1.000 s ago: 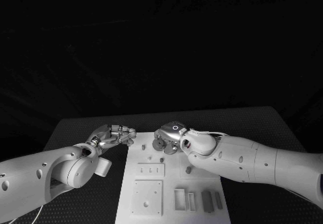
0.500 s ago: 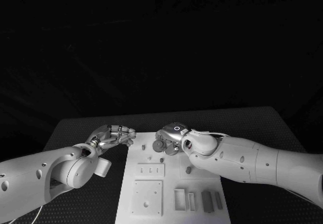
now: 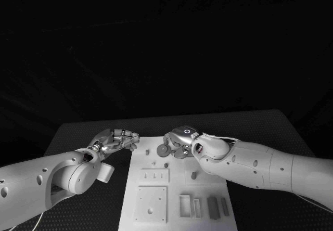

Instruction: Assemble the parts on the task board

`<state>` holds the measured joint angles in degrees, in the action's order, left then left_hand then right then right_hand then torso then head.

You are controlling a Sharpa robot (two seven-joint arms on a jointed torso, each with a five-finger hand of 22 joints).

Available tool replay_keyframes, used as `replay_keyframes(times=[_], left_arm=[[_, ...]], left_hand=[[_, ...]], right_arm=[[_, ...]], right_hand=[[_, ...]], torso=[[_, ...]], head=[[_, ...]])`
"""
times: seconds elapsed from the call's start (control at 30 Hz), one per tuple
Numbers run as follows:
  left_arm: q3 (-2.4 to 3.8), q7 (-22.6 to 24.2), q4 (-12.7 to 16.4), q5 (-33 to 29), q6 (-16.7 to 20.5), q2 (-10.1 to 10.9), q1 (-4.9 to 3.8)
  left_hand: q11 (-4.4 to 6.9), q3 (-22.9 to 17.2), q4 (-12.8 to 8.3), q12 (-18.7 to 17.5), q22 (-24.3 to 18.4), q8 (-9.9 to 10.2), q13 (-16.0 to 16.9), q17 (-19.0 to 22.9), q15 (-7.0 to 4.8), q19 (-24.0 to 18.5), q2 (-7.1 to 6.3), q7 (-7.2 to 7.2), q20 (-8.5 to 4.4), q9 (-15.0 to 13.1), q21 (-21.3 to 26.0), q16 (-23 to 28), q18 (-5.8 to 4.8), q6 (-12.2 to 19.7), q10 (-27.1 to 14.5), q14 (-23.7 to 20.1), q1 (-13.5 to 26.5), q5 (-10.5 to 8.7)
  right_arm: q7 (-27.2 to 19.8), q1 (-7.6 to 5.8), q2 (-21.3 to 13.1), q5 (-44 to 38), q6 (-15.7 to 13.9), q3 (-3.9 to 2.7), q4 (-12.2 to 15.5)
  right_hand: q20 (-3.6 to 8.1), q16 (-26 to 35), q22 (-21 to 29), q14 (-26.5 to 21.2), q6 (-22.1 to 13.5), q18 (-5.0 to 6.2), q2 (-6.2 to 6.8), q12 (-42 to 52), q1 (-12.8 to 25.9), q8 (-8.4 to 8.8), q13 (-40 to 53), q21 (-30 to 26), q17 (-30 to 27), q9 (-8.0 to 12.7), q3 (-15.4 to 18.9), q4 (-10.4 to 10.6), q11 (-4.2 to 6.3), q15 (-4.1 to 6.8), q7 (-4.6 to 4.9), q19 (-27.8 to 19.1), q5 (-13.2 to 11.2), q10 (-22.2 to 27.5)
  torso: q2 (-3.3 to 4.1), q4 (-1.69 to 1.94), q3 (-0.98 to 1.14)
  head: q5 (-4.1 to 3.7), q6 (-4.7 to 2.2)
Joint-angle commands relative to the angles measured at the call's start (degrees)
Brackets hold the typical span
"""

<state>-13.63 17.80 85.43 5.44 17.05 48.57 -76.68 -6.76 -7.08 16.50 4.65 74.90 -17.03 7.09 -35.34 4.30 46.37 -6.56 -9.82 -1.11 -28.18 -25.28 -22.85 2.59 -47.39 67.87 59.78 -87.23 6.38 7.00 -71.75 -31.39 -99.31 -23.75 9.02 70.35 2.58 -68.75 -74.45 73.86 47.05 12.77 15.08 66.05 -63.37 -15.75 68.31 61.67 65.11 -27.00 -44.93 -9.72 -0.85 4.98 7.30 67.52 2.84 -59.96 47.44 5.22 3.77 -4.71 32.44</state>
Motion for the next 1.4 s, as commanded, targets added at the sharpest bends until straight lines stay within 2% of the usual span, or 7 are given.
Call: replay_keyframes(times=[0.03,0.23,0.47,0.77,1.0,1.1,1.4], left_arm=[[0.05,0.4,0.0,-0.2,-0.8,0.0,-0.07],[0.05,0.5,-0.3,-0.2,-0.6,0.2,-0.07],[0.04,0.6,-1.5,-0.2,-0.9,-0.3,-0.03],[0.03,0.5,-2.8,-0.2,-0.7,-0.4,-0.01],[0.02,0.7,-3.0,-0.2,-1.0,-0.3,0.04],[0.02,0.8,-3.0,-0.2,-1.1,-0.3,0.04],[0.02,0.8,-3.2,-0.2,-1.2,-0.5,0.11]], left_hand=[[-0.43,0.3,0.1,-0.2,0.6,0.2,0.1,-0.1,0.15,-0.4,0.27,-0.46,-0.14,-0.1,-0.4,0.4,1.13,0.0,-0.1,0.0,-0.3,-0.18],[-0.43,0.4,0.1,-0.3,0.6,0.2,0.1,-0.1,0.15,-0.4,0.24,-0.46,-0.14,-0.1,-0.4,0.4,1.13,0.0,-0.1,0.0,-0.3,-0.19],[-0.42,0.4,0.0,-0.3,0.6,0.2,0.1,-0.1,0.15,-0.4,0.24,-0.45,-0.15,-0.1,-0.4,0.4,1.14,-0.1,-0.1,0.0,-0.3,-0.19],[-0.38,0.3,0.0,-0.2,0.6,0.2,0.2,-0.1,0.14,-0.4,0.35,-0.41,-0.16,-0.1,-0.4,0.4,1.15,-0.1,0.1,0.1,-0.4,-0.18],[-0.37,0.3,0.0,-0.2,0.6,0.1,0.2,-0.2,0.12,-0.5,0.31,-0.36,-0.16,-0.2,-0.4,0.5,1.16,-0.3,0.2,0.1,-0.4,-0.2],[-0.37,0.4,0.0,-0.2,0.6,0.1,0.2,-0.2,0.12,-0.5,0.3,-0.36,-0.16,-0.2,-0.4,0.5,1.15,-0.3,0.2,0.1,-0.4,-0.2],[-0.37,0.4,0.0,-0.2,0.6,0.2,0.2,-0.2,0.13,-0.5,0.29,-0.36,-0.16,-0.2,-0.4,0.5,1.15,-0.3,0.2,0.1,-0.4,-0.22]], right_arm=[[-8.3,-0.34,-1.8,12.9,-5.9,-0.72,1.4],[-13.6,-2.01,-6.1,22.1,-2.3,-3.77,4.1],[-15.3,-3.66,-11.8,28.7,3.7,-4.64,4.2],[-17.0,-3.45,-15.5,32.8,8.3,-4.66,1.6],[-17.1,-1.86,-17.6,33.0,9.1,-4.64,-0.1],[-17.2,-0.75,-17.6,33.0,9.3,-4.64,-1.3],[-17.6,1.62,-16.4,33.0,10.3,-4.64,-5.0]], right_hand=[[0.42,0.2,0.1,0.0,1.3,2.23,0.65,0.2,0.2,-0.35,-0.1,-0.1,0.1,0.0,-0.1,0.5,-0.67,-0.32,0.63,0.3,0.0,0.4],[0.52,0.4,0.1,0.0,1.4,2.23,0.38,0.3,1.1,-0.4,-0.1,-0.1,0.3,0.1,1.2,0.7,-1.0,-0.58,1.01,0.2,0.2,0.5],[0.61,0.9,-0.1,-0.6,1.7,2.23,-0.8,0.4,1.9,-0.4,-0.1,-0.3,0.8,0.4,4.3,-0.6,-1.27,-0.82,1.29,-0.7,1.3,1.4],[0.49,1.3,-0.3,-1.2,1.9,2.23,-1.72,0.5,1.7,-0.41,-0.2,-0.5,1.2,0.8,6.6,-2.0,-1.29,-0.85,1.29,-1.6,3.3,2.1],[0.26,1.8,-0.4,-1.7,1.6,2.23,-1.71,0.5,1.8,-0.3,-0.3,-0.7,1.4,1.0,9.2,-3.4,-1.1,-0.68,1.07,-2.4,5.0,2.8],[0.16,1.9,-0.4,-1.8,1.4,2.23,-1.71,0.4,2.0,-0.2,-0.4,-0.8,1.5,1.1,10.2,-3.8,-1.08,-0.66,1.06,-2.6,5.6,3.0],[-0.11,2.4,-0.5,-2.9,-0.3,2.23,-1.48,0.3,2.0,0.5,-0.4,-1.4,1.9,1.6,13.0,-5.3,-1.3,-0.89,1.26,-3.8,6.8,4.3]], torso=[[-0.03,-0.08,0.0],[-0.11,-0.19,0.18],[-0.38,-0.83,0.24],[-0.85,-2.02,0.98],[-0.96,-2.52,1.47],[-0.93,-2.59,1.56],[-0.94,-2.28,1.35]], head=[[-0.13,-0.36],[-0.37,-0.87],[-1.01,-1.61],[-0.52,-1.79],[-0.4,-1.7],[-0.35,-1.55],[-0.44,-1.1]])
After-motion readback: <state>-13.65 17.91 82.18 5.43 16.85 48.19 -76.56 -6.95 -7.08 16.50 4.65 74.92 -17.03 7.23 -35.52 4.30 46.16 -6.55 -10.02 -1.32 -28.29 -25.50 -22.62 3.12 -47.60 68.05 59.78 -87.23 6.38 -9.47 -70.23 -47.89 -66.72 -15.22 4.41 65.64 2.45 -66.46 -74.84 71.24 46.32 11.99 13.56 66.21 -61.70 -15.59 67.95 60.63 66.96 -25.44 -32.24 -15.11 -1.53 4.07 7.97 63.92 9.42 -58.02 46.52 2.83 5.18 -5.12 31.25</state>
